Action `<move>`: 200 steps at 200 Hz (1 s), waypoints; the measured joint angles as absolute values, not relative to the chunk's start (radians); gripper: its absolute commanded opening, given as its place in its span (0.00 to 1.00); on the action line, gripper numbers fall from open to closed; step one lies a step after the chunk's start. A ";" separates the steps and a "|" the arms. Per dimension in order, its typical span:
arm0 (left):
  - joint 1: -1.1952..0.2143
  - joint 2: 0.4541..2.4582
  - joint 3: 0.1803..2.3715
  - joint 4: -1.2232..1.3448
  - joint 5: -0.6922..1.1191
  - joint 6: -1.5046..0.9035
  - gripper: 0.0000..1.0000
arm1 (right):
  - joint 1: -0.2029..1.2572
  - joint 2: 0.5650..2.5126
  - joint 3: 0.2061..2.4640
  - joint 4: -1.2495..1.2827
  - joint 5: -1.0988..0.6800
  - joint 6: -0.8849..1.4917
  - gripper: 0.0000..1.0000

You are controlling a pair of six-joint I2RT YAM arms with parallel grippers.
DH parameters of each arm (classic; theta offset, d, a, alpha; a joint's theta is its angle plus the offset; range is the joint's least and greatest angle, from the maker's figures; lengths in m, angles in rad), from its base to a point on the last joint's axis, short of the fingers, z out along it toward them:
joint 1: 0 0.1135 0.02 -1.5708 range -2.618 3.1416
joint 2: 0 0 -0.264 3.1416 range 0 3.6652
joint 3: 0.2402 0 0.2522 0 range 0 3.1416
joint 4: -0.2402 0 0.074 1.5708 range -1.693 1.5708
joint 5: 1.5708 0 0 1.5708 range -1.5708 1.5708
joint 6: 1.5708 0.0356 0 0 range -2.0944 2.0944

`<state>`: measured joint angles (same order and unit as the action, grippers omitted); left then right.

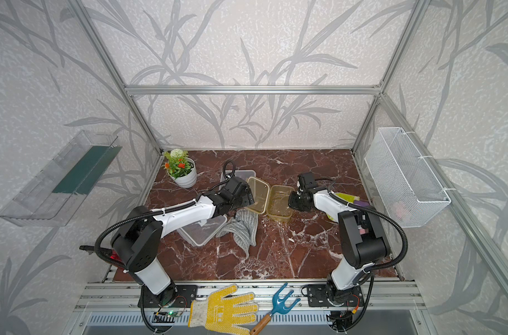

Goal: Wipe the insides of the lunch boxes
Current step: Place the lid at the center of the board, then pick up the cleaning item at the center of the board.

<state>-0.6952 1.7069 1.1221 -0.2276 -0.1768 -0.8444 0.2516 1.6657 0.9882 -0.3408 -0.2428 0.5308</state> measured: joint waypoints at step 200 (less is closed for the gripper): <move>-0.816 1.606 1.308 -0.450 -0.321 -0.644 0.90 | 0.167 1.499 1.115 -0.538 0.072 0.412 0.79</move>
<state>-0.8162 1.6058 1.3075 -0.4496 -0.3214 -0.6437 0.1669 1.4994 1.1149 -0.5377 0.0715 0.4118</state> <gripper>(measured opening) 0.900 0.782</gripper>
